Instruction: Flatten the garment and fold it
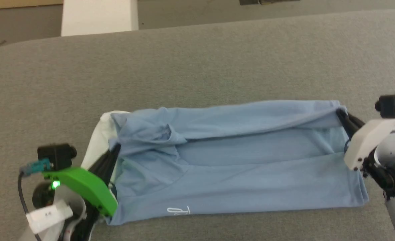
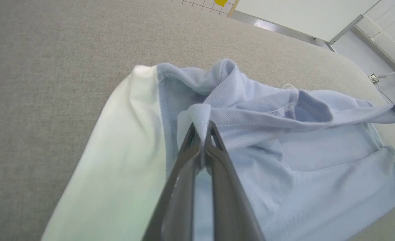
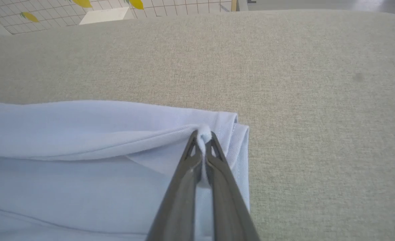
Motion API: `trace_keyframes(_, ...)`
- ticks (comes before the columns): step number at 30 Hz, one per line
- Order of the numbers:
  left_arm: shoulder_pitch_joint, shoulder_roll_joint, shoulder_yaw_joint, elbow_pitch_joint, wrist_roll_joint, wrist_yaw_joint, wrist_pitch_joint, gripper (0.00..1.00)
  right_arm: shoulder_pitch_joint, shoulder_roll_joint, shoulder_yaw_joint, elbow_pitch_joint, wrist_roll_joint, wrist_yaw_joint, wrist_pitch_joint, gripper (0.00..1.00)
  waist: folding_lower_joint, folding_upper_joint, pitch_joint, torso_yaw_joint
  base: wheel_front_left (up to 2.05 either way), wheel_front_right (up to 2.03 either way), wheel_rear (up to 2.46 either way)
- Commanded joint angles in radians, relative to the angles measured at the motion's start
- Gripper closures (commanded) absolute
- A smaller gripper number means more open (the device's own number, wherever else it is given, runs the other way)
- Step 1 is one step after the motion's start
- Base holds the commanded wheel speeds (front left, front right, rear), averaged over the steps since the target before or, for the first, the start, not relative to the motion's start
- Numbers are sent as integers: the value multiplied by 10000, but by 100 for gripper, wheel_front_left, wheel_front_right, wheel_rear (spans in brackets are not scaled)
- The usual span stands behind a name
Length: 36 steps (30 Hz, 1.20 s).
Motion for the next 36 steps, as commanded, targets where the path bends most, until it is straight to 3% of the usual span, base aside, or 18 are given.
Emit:
trace_keyframes(1,452,3,-2,-106,-162,104,12,100,353,-39,-101,-88,-13,-15,162,100,1,0,-503,531,0,0,0)
trace_keyframes(8,1583,-222,-539,6,-299,121,126,100,1384,-364,-177,-105,-738,-15,774,100,1,0,-553,844,0,0,0)
trace_keyframes(17,1222,-786,-1292,1283,116,-226,-141,100,1891,-161,-170,321,-1226,-15,1491,100,1,0,-474,936,0,0,0)
trace_keyframes(19,1152,-908,-1307,1447,131,-254,-294,22,1953,-76,-266,359,-1256,-15,1645,63,1,0,-504,920,0,0,0)
trace_keyframes(20,1136,-958,-1283,1494,139,-254,-409,0,1997,-40,-295,313,-1266,-15,1693,35,1,0,-533,913,0,0,0)
trace_keyframes(21,1125,-1003,-1256,1538,168,-255,-559,0,2068,22,-415,241,-1251,-15,1733,0,1,0,-585,909,0,0,0)
trace_keyframes(28,1013,-1123,-1005,1318,954,52,-2059,0,2859,350,-1520,-626,-1078,-15,1123,0,1,0,-960,1041,0,0,0)
trace_keyframes(36,610,-1288,-347,1330,2205,813,-3965,0,3657,1124,-2608,-2035,-1104,-15,449,0,1,0,-1282,1080,0,0,0)
